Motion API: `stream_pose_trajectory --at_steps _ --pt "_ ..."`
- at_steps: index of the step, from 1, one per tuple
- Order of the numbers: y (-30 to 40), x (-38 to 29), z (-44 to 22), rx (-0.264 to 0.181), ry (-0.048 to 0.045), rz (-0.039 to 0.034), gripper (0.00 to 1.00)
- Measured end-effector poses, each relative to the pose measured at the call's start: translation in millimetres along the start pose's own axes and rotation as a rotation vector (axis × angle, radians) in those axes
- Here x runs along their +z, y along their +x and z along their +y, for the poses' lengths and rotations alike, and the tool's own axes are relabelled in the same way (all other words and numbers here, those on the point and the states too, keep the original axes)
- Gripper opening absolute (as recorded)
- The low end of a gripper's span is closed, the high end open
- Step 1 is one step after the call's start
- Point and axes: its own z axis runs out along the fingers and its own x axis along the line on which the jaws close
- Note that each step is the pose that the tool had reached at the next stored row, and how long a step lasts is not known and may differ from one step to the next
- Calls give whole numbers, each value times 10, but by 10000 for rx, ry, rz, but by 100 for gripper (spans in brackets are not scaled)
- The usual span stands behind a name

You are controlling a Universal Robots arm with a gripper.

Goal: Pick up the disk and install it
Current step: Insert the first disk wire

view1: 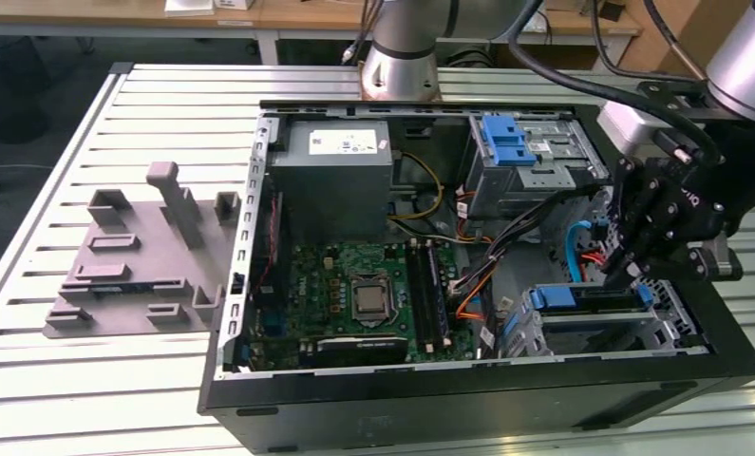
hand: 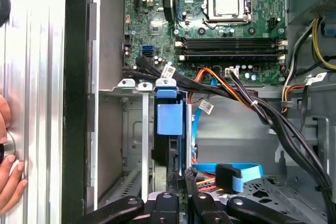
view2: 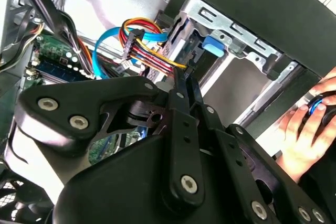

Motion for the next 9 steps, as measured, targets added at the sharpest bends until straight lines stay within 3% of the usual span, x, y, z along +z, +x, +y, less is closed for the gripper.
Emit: stream_pose_trajectory --at_steps 9 --pt "2 26 -2 28 -8 -1 16"
